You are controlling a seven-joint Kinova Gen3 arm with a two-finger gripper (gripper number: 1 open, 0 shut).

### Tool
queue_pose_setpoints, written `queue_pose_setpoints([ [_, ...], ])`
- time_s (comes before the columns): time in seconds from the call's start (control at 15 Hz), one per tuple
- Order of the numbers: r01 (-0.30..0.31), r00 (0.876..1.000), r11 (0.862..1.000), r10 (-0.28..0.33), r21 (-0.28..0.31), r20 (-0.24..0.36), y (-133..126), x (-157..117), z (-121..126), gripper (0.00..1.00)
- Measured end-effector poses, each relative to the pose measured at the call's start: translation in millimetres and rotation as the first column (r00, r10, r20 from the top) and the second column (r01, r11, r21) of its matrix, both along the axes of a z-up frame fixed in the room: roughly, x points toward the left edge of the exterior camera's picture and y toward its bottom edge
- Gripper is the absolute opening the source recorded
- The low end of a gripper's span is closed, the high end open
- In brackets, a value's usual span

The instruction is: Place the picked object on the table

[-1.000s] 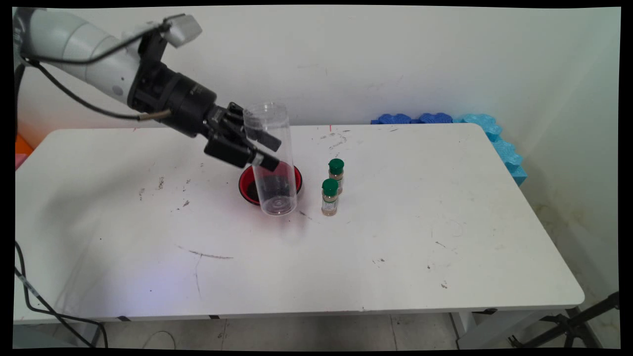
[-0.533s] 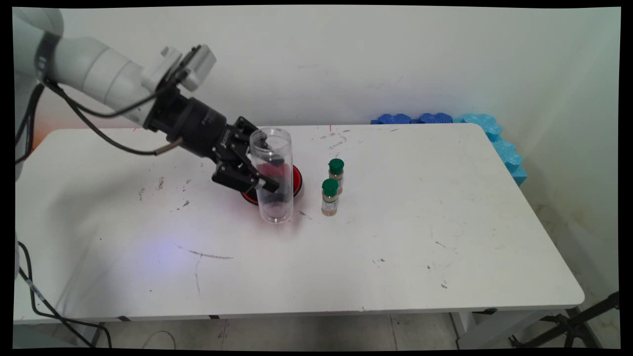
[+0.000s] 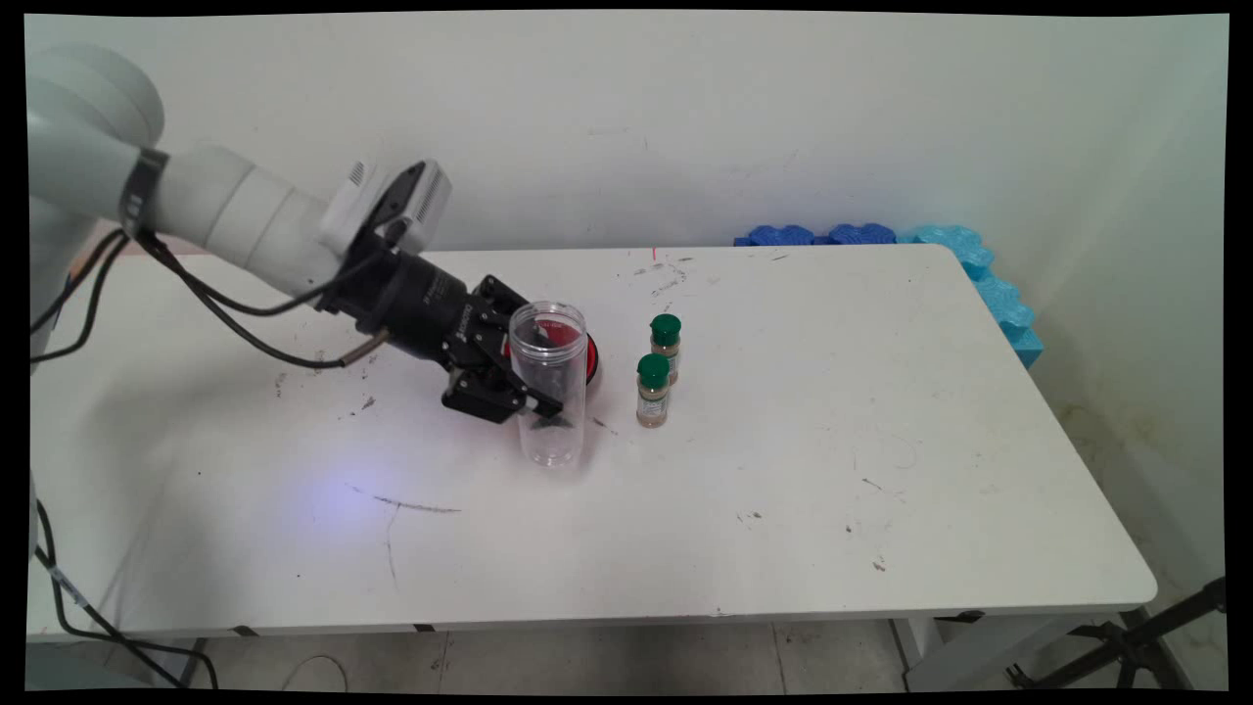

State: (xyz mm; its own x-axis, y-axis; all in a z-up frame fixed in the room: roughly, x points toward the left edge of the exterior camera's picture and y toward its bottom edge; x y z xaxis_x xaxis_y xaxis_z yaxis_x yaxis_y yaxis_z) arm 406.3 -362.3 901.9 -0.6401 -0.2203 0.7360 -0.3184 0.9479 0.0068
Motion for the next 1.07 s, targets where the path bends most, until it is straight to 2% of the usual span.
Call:
queue_pose_setpoints([
  [0.53,-0.102,0.994,0.994,0.103,0.029,-0.030,11.5,1.0,-38.3,0.00],
  [1.07,-0.189,0.979,0.980,0.193,0.057,-0.069,20.8,4.3,-64.0,0.00],
])
